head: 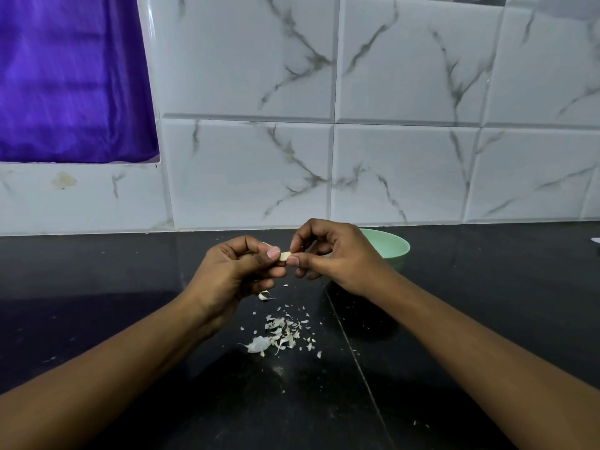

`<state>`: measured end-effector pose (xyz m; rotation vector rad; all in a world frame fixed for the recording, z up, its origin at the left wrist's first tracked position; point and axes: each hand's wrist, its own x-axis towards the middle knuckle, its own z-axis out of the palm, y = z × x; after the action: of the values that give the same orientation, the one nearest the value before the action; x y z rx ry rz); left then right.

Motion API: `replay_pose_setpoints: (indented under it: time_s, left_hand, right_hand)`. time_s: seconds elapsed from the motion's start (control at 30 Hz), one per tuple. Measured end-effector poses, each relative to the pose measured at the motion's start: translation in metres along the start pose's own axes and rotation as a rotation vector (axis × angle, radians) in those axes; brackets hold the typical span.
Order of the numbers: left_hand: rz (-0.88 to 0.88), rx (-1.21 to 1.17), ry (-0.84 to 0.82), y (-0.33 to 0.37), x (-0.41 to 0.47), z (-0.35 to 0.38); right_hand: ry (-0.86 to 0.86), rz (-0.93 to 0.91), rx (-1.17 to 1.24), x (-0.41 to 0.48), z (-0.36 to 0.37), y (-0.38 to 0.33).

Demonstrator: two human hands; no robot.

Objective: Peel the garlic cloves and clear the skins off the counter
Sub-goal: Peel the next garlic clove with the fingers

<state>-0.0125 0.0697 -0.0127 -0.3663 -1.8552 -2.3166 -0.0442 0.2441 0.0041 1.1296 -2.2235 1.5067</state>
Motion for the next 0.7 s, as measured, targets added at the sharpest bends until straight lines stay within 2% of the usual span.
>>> replay_pose_setpoints:
  time_s: [0.17,0.47,0.57,0.7]
  left_hand:
    - [-0.005,-0.008,-0.01,0.001,0.0,0.001]
    - [0.029,-0.043,0.065,0.001,-0.001,0.005]
    - [0.034,-0.075,0.116,0.002,0.0,0.004]
    - [0.007,-0.059,0.143,0.003,0.003,0.0]
  right_hand:
    - [-0.07,-0.083,-0.103,-0.002,-0.003,-0.002]
    - [0.06,-0.258,-0.278,-0.001,0.008,0.006]
    - [0.023,-0.297,-0.34,-0.003,0.013,0.007]
    - [-0.03,-0.225,-0.295,-0.001,0.011,0.006]
